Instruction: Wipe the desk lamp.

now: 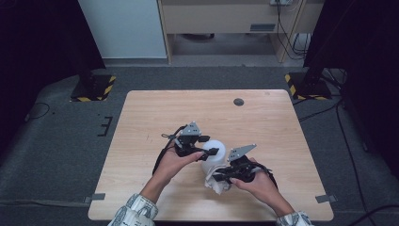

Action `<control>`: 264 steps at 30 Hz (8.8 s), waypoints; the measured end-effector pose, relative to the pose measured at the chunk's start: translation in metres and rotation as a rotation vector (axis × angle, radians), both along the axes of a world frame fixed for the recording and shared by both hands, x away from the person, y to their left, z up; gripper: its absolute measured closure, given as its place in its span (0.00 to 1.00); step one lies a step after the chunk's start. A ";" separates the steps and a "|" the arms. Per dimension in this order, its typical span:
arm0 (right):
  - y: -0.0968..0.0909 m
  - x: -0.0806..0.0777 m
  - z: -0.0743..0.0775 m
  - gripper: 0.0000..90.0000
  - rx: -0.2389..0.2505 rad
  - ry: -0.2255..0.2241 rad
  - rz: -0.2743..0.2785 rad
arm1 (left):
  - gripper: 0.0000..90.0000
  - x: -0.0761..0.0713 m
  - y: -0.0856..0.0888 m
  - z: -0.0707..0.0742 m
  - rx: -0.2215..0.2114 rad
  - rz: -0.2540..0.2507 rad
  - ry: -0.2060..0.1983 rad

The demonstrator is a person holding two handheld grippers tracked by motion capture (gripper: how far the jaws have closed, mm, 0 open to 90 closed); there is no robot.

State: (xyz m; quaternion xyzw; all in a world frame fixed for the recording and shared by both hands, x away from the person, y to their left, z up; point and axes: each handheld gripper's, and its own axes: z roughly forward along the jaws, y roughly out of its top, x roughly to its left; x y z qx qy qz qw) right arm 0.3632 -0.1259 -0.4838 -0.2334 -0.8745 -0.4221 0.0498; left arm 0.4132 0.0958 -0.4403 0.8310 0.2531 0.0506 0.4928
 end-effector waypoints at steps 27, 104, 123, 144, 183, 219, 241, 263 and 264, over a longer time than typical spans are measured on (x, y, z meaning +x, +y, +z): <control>-0.058 0.026 0.027 0.85 0.104 -0.070 -0.216 | 0.37 -0.005 0.000 -0.001 -0.012 -0.008 0.022; -0.011 0.137 0.023 0.43 -0.140 -0.111 -0.307 | 0.18 0.038 0.075 -0.026 0.138 0.261 -0.043; -0.094 0.057 -0.021 0.36 -0.106 -0.127 -0.457 | 0.18 0.081 0.019 -0.062 0.296 0.199 -0.005; -0.094 0.054 -0.022 0.37 -0.109 -0.103 -0.479 | 0.60 0.081 0.013 -0.084 0.283 0.147 0.066; -0.066 0.034 -0.012 0.25 -0.076 -0.138 -0.350 | 0.84 0.037 0.078 -0.026 0.130 0.238 -0.033; -0.012 0.013 0.020 0.15 0.062 -0.211 -0.140 | 0.84 -0.016 0.080 0.003 0.124 0.139 -0.052; 0.007 0.026 0.017 0.10 0.051 -0.179 -0.109 | 0.83 -0.023 0.047 -0.020 0.248 0.050 -0.027; 0.009 0.027 0.017 0.09 0.049 -0.172 -0.107 | 0.83 -0.018 0.039 -0.043 0.300 0.029 0.029; 0.009 0.027 0.016 0.09 0.048 -0.171 -0.107 | 0.83 -0.016 0.039 -0.043 0.297 0.037 0.028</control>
